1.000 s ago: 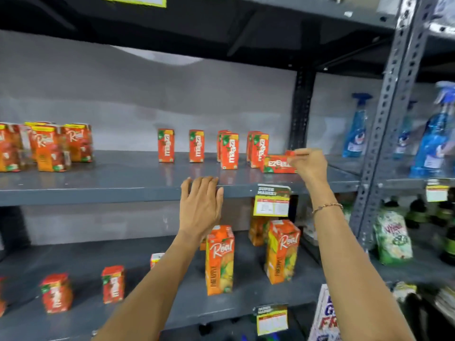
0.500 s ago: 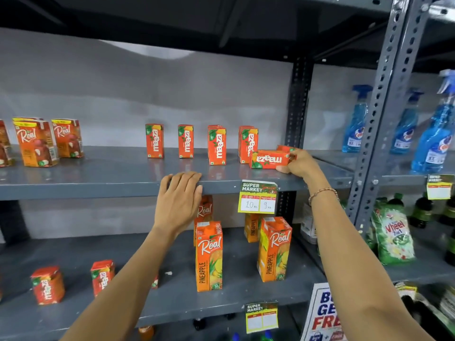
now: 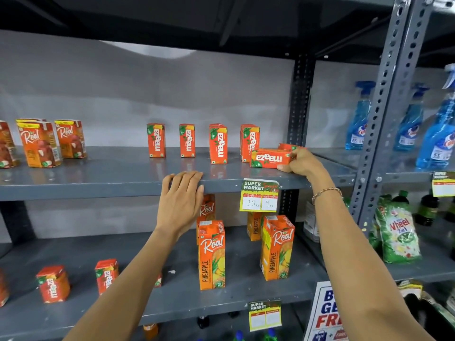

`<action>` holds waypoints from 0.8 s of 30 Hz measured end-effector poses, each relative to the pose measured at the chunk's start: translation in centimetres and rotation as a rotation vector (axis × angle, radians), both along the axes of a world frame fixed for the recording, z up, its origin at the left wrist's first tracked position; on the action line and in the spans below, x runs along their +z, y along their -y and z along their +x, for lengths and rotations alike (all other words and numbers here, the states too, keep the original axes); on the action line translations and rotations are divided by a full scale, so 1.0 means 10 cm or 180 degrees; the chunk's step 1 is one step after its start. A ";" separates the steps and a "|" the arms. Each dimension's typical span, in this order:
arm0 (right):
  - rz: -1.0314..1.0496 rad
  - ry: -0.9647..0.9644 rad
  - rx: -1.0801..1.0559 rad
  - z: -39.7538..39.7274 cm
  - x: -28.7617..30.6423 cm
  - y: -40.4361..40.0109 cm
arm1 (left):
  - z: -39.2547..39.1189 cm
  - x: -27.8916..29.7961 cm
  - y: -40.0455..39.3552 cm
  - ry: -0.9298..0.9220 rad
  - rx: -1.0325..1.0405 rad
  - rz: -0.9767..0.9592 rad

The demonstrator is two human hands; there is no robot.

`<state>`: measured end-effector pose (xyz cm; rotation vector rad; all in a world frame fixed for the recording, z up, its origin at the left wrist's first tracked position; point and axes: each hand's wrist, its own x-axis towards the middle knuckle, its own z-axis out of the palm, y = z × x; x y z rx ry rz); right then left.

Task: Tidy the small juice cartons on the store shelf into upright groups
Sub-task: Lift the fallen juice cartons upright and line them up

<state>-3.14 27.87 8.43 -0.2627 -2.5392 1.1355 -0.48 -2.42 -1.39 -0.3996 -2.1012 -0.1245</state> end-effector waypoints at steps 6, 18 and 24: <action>0.1738 -0.0008 -0.0011 0.03 0.23 0.20 | -0.02 -0.01 0.01 0.0005 -0.0010 -0.0008; 0.1147 -0.0381 -0.0944 0.02 0.22 0.33 | 0.04 0.10 0.16 0.0136 -0.0145 -0.0417; -0.1924 -0.0313 0.0698 0.24 0.06 0.65 | 0.05 0.17 0.69 0.0100 -0.0105 -0.0186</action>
